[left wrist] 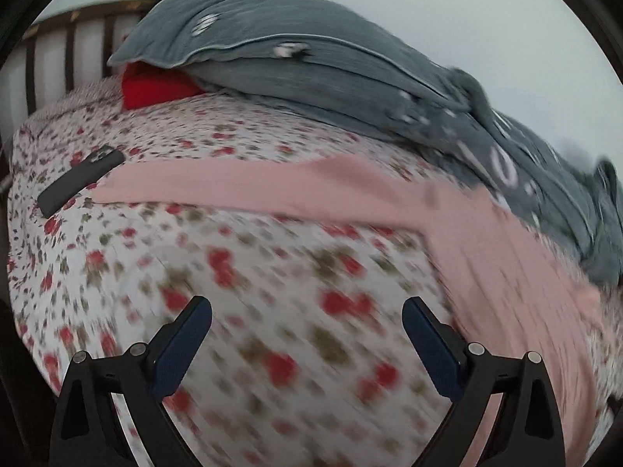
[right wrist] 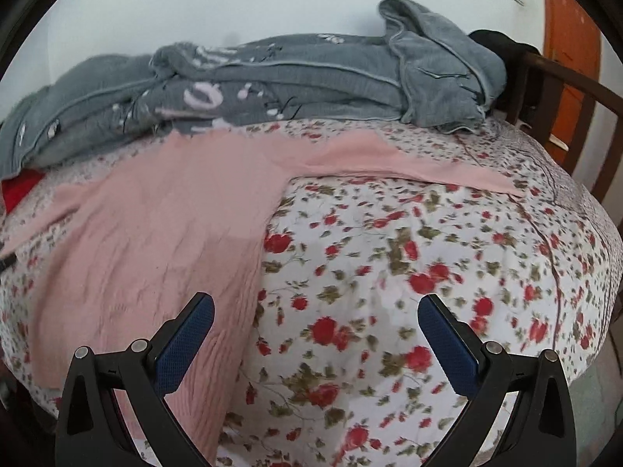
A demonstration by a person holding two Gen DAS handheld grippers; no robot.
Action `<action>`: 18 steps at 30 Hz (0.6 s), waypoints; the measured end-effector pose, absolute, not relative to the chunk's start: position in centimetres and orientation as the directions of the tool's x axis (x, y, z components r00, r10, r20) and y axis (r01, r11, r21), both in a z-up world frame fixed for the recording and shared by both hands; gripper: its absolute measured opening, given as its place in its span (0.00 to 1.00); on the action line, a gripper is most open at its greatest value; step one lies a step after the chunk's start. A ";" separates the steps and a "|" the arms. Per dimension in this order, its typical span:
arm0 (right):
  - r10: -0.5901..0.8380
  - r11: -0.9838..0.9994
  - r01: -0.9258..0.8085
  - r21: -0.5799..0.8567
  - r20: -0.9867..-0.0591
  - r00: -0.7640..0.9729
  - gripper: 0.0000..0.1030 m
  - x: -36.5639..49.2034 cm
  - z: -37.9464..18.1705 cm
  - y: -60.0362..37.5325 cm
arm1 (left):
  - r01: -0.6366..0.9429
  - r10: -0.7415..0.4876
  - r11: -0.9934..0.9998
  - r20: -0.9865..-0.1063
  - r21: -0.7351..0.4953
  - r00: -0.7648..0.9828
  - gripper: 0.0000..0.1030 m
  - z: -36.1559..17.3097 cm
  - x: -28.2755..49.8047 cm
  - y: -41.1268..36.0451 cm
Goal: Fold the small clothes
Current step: 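Move the left gripper to the sleeve cuff nearest it and grasp it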
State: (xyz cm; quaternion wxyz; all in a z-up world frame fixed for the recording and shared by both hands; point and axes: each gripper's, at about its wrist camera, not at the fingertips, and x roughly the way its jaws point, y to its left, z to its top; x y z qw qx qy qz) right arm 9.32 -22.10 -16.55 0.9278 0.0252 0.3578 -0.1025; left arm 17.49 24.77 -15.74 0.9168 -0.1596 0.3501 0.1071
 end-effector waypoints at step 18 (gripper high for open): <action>-0.202 0.975 0.208 -0.074 -0.683 0.702 0.99 13.3 -16.0 -18.7 | -0.500 -0.009 0.614 -0.638 -0.611 0.770 0.78 -20.2 23.1 43.5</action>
